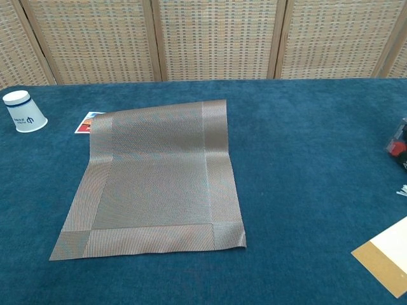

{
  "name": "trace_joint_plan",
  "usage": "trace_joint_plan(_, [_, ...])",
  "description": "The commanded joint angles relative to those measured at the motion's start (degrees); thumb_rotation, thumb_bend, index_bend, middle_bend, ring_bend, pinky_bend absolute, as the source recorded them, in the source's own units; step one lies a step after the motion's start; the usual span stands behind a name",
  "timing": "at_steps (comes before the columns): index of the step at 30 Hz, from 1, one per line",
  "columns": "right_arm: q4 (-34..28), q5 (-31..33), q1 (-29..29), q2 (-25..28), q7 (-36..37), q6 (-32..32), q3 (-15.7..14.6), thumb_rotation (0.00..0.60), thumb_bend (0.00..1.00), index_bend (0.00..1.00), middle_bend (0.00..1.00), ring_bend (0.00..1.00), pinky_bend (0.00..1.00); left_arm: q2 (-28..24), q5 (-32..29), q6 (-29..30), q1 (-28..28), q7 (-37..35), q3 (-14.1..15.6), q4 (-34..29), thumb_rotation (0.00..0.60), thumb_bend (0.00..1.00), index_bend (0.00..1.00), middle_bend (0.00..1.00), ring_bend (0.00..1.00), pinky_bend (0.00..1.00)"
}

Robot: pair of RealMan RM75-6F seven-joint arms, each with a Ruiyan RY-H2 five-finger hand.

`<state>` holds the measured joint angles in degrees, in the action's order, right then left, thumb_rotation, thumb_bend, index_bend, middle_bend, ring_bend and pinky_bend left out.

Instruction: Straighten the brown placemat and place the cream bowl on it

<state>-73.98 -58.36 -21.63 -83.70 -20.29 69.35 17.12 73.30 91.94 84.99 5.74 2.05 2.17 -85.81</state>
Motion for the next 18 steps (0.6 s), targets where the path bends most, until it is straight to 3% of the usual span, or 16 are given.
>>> trace_joint_plan(1, [0.3,1.0,0.1,-0.4,-0.9,0.1,-0.2,0.6,0.41,0.73,0.19,0.0,0.01,0.0,0.3,0.4,-0.1,-0.2,0.1,0.2,0.6,0.16,0.01,0.0,0.0,0.0])
trace_joint_plan(10, [-0.2,2.6,0.7,-0.2,-1.1,0.5,-0.2,0.6,0.39,0.72,0.16,0.0,0.01,-0.2,0.9,0.3,0.0,-0.3,0.4,0.1,0.6,0.16,0.01,0.0,0.0,0.0])
trace_joint_plan(12, [-0.5,2.5,0.9,-0.1,-1.3,1.2,-0.3,0.6,0.37,0.67,0.12,0.0,0.0,-0.3,1.2,0.6,-0.1,-0.8,0.5,0.2,0.6,0.16,0.01,0.0,0.0,0.0])
trace_joint_plan(14, [-0.7,2.1,1.2,-0.1,-1.4,1.8,-0.6,0.6,0.33,0.54,0.04,0.0,0.0,-0.3,1.3,0.6,-0.1,-1.4,0.5,0.3,0.6,0.16,0.01,0.0,0.0,0.0])
trace_joint_plan(18, [-1.8,1.9,1.5,0.2,-0.7,2.1,-0.8,0.6,0.27,0.38,0.0,0.0,0.0,-0.5,1.6,0.8,0.0,-1.7,0.5,0.2,0.6,0.16,0.01,0.0,0.0,0.0])
